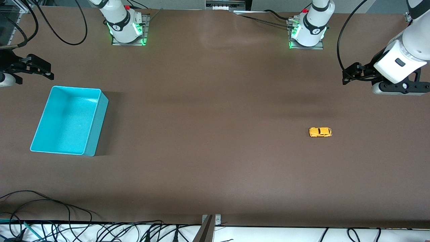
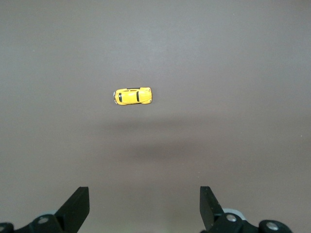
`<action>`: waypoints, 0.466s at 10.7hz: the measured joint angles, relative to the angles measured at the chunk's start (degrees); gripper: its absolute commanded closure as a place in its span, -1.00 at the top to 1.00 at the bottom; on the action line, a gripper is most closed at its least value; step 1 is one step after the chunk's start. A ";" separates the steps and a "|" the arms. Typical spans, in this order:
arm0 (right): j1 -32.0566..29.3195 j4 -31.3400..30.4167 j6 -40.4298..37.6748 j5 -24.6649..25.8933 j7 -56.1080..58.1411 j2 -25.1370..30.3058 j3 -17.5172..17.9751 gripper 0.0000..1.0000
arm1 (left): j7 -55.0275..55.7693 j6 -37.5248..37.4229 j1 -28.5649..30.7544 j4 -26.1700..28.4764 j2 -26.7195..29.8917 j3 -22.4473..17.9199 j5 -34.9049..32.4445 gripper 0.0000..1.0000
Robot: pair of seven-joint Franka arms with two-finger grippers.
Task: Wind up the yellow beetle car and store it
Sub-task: 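Lower the open left gripper over the yellow beetle car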
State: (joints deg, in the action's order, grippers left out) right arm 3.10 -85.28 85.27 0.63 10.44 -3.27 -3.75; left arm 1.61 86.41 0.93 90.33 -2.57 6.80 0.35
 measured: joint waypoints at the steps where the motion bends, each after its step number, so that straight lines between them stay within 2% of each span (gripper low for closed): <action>1: -0.02 0.00 0.00 0.00 0.00 -0.01 -0.10 1.00 | -4.33 0.00 0.19 -0.91 -0.89 0.00 0.00 1.00; 5: -0.03 0.00 -0.02 0.00 0.00 -0.09 -0.29 1.00 | -20.76 0.01 0.51 -2.12 -3.47 -0.05 -0.30 1.00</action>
State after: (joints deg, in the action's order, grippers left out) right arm 3.07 -85.28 85.25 0.63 10.44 -3.36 -4.04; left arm -19.15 86.42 1.44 88.21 -6.05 6.75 0.05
